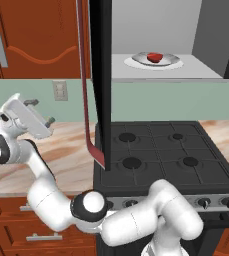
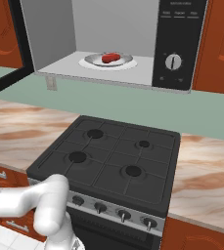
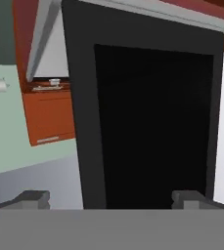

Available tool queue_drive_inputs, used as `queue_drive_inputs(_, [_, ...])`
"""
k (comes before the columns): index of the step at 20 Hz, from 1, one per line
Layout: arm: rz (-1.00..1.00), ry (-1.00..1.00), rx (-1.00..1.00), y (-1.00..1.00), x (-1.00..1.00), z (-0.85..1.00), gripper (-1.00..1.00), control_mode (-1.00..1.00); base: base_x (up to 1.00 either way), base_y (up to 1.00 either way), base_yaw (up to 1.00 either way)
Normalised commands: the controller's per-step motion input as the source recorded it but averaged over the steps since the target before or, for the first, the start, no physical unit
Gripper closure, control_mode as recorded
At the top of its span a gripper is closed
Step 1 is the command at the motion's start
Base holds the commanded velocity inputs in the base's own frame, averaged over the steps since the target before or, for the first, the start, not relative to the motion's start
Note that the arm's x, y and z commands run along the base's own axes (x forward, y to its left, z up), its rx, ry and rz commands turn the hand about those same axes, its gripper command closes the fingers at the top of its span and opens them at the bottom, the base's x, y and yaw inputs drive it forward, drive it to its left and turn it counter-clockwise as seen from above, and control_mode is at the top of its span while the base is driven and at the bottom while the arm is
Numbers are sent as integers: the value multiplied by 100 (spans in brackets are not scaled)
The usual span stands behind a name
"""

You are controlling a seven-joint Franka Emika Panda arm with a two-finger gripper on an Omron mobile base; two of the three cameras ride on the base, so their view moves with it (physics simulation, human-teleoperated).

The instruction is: Transport the steak from the fridge to the microwave and turn on the microwave.

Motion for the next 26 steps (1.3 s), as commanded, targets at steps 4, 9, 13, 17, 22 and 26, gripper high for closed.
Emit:
queue_drive_inputs(4, [-2,-15,7,-21,-14,45,-100,-100,0,0,0])
queue_drive_inputs(9, [-1,-8,8,-39,-39,44,-100,-100,0,0,0])
queue_drive_inputs(13, [-1,-6,8,-47,-48,37,-100,-100,0,0,0])
queue_drive_inputs(17, [-1,-5,7,-54,-51,29,-100,-100,0,0,0])
queue_drive_inputs(22, [-2,-1,8,-68,-53,20,-100,-100,0,0,0])
queue_drive_inputs(26, [-2,0,11,-80,-53,15,-100,-100,0,0,0])
